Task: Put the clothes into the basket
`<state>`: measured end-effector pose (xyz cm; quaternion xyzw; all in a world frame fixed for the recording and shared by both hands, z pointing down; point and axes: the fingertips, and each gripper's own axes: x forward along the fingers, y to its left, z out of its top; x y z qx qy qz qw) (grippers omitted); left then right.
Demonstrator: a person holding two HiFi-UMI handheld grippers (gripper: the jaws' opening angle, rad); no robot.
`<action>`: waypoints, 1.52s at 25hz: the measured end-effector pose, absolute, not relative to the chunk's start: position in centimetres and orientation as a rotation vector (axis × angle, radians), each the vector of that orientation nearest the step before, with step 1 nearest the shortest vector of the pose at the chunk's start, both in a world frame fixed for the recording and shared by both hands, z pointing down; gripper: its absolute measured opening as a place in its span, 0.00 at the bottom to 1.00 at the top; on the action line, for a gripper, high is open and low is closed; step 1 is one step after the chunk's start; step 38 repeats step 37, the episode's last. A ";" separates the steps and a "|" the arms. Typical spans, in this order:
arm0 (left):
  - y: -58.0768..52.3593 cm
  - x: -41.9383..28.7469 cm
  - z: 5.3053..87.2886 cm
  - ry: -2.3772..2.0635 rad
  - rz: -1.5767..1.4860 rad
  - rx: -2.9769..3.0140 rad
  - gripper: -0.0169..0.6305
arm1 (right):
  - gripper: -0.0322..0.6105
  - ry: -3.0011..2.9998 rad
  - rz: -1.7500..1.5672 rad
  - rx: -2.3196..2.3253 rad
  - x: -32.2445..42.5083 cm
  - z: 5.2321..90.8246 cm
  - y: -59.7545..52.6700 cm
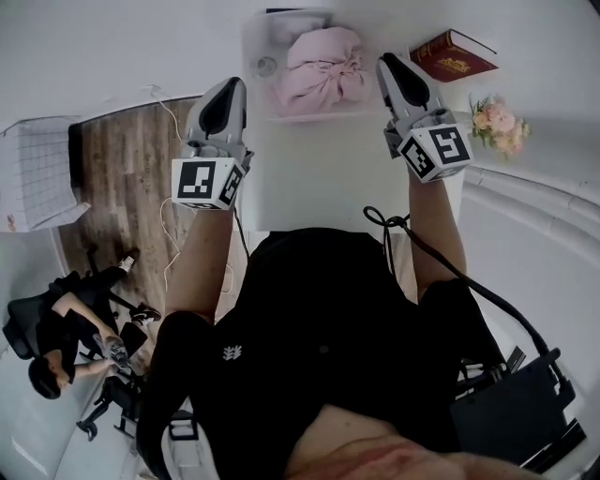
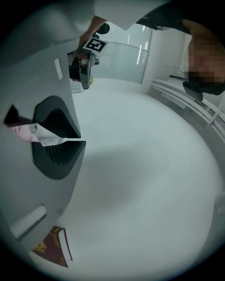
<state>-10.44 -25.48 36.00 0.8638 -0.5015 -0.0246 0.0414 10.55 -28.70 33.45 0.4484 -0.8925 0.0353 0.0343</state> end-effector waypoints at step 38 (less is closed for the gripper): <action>-22.8 -7.9 35.1 -1.513 -0.069 2.688 0.03 | 0.05 -2.697 0.059 1.501 16.4 33.4 -23.5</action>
